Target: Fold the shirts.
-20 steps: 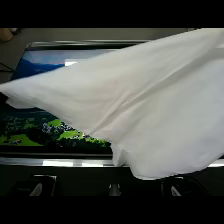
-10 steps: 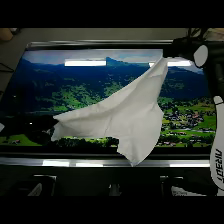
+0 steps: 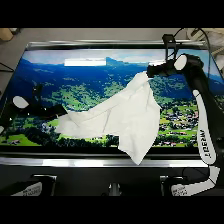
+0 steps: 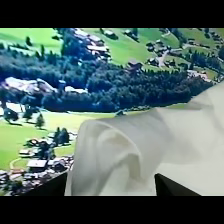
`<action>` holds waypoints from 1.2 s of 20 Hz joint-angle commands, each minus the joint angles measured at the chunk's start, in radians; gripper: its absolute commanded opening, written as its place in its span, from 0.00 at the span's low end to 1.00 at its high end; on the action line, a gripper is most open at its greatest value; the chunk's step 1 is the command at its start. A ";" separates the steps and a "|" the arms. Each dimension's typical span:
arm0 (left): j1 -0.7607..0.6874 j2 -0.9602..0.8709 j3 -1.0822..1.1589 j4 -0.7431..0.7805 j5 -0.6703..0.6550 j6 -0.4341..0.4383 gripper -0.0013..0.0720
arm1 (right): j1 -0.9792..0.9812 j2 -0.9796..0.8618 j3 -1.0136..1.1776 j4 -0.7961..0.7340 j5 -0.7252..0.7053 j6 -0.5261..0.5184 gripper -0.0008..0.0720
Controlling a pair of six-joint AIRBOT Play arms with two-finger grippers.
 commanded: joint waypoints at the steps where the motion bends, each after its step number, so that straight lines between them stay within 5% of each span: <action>1: 0.100 -0.062 0.159 0.126 -0.206 0.106 0.82 | -0.106 0.049 0.001 0.001 0.305 -0.234 0.74; 3: 0.173 -0.048 0.177 0.161 -0.270 0.145 0.72 | -0.191 0.048 -0.023 -0.053 0.495 -0.280 0.72; 7: 0.214 -0.036 -0.003 0.145 -0.312 0.223 0.71 | -0.240 0.051 -0.179 -0.037 0.652 -0.362 0.67; 10: 0.204 0.035 -0.159 0.069 -0.230 0.348 0.65 | -0.215 0.057 -0.289 0.027 0.643 -0.398 0.67; 14: 0.204 0.048 -0.233 -0.001 -0.169 0.414 0.74 | -0.198 0.057 -0.352 0.047 0.607 -0.415 0.67; 24: 0.163 0.011 -0.247 -0.018 0.003 0.425 0.69 | -0.198 0.057 -0.362 0.046 0.624 -0.416 0.67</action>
